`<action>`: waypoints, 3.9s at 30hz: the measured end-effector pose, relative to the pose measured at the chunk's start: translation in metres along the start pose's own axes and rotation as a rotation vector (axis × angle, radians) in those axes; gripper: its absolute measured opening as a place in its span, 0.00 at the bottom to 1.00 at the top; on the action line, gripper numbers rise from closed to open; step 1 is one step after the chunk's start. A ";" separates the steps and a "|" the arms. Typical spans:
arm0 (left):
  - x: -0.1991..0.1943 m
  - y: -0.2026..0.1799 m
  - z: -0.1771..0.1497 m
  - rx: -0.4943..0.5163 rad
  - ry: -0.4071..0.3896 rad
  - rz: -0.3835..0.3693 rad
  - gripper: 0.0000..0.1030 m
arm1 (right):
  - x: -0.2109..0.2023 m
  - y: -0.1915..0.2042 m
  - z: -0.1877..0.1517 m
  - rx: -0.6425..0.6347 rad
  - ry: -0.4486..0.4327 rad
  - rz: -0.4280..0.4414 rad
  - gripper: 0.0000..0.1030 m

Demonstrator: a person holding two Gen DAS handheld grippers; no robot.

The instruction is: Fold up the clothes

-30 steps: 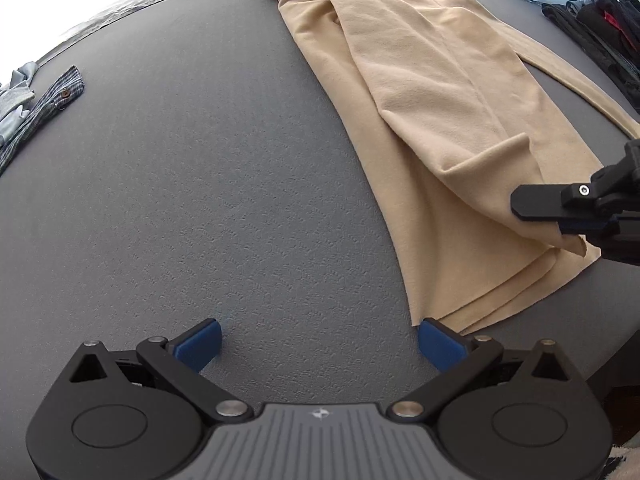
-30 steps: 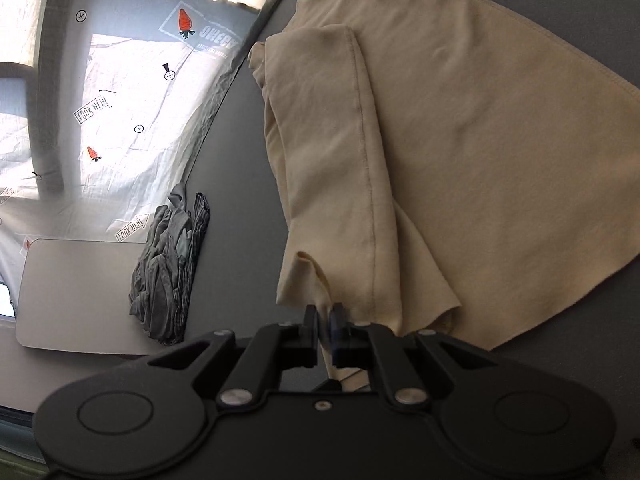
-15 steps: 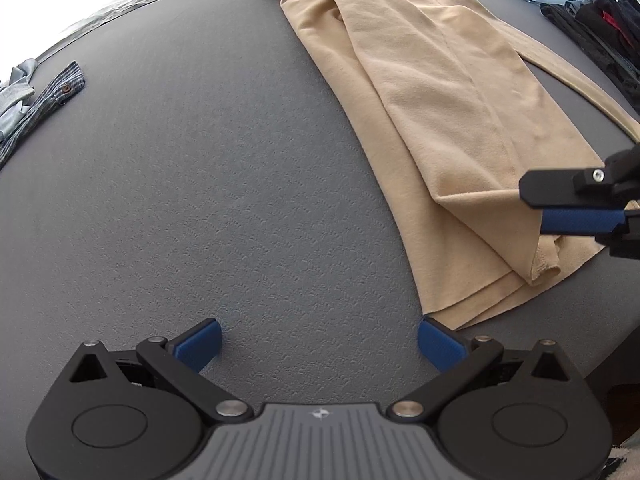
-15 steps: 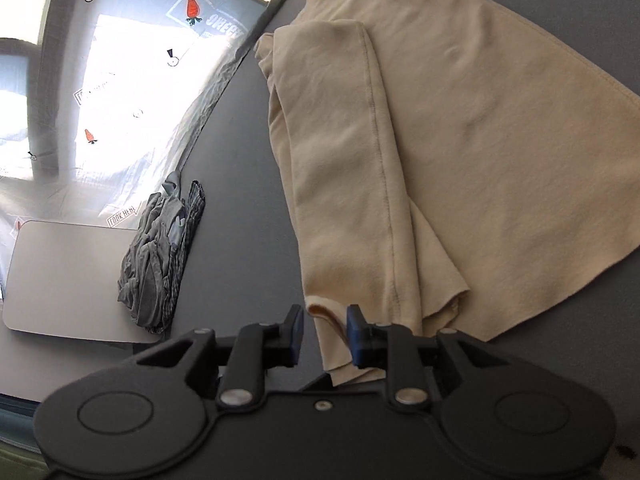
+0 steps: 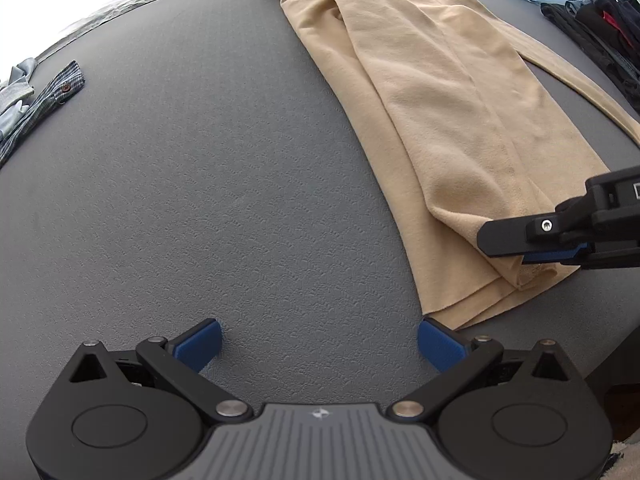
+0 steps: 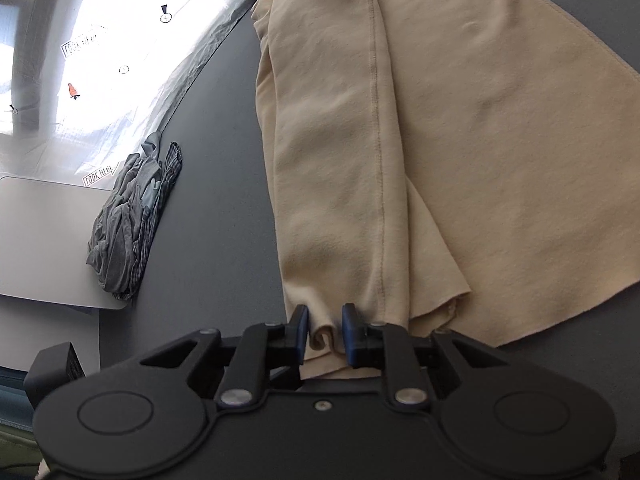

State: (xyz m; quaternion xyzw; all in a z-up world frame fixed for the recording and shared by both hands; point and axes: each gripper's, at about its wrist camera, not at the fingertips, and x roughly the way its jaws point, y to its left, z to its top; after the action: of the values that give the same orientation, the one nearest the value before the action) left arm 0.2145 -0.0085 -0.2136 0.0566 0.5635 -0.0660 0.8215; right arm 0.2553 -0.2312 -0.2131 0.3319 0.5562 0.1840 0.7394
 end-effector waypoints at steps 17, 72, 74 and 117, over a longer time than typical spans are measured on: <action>-0.021 0.011 0.023 -0.120 -0.129 0.023 1.00 | -0.040 -0.017 0.028 0.062 -0.131 0.066 0.25; 0.054 -0.020 0.138 -0.119 -0.146 0.007 1.00 | 0.009 -0.052 0.147 0.447 -0.014 0.397 0.28; 0.053 -0.021 0.135 -0.119 -0.167 0.008 1.00 | 0.011 -0.051 0.143 0.455 -0.005 0.392 0.36; 0.050 -0.084 0.182 0.177 -0.212 -0.070 0.24 | -0.028 -0.044 0.119 -0.528 -0.260 -0.566 1.00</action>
State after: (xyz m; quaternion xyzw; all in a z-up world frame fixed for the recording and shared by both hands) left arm 0.3855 -0.1237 -0.1967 0.1019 0.4671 -0.1496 0.8655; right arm 0.3546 -0.3148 -0.2052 -0.0151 0.4611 0.0662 0.8847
